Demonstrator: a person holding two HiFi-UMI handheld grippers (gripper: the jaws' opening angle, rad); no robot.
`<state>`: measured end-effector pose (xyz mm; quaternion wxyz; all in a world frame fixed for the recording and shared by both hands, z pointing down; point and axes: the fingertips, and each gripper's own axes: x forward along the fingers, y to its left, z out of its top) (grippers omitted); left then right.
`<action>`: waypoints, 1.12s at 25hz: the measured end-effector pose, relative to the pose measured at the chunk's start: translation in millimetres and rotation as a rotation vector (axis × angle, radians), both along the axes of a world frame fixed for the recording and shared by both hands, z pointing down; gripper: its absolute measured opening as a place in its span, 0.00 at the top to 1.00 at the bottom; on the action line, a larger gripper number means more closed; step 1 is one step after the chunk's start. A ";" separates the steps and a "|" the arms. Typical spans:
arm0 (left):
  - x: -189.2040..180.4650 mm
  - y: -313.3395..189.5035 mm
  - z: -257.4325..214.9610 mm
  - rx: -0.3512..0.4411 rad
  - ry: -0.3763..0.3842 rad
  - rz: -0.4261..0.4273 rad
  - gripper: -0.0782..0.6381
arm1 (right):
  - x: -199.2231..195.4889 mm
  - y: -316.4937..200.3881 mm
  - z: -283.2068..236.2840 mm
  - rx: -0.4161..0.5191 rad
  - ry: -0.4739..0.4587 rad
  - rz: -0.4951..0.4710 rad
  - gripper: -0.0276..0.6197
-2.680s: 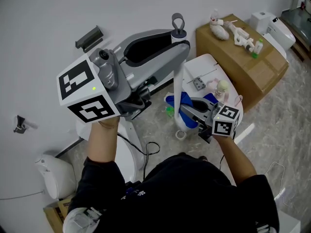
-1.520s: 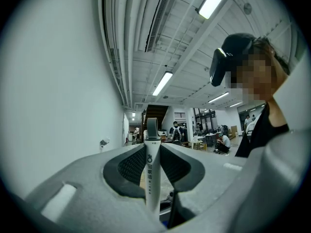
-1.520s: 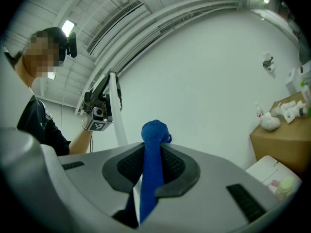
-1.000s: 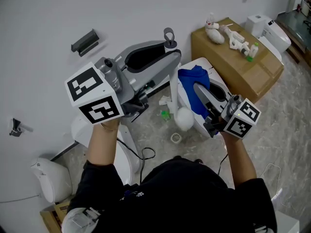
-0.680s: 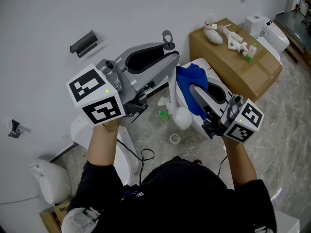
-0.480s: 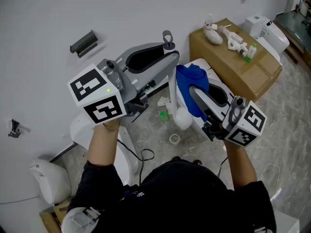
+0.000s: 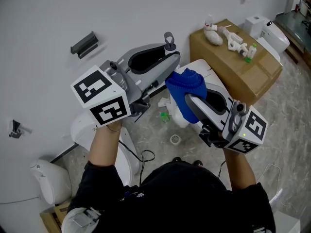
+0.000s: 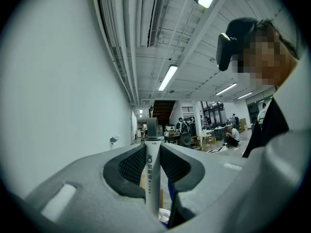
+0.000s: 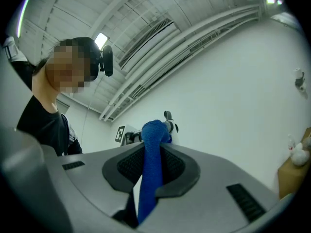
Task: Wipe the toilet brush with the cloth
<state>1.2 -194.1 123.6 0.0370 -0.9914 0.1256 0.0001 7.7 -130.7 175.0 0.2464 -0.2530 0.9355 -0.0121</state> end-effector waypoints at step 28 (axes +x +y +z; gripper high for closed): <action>18.4 5.4 4.0 0.054 -0.008 -0.039 0.76 | -10.3 -43.5 18.0 -0.190 -0.074 0.202 0.86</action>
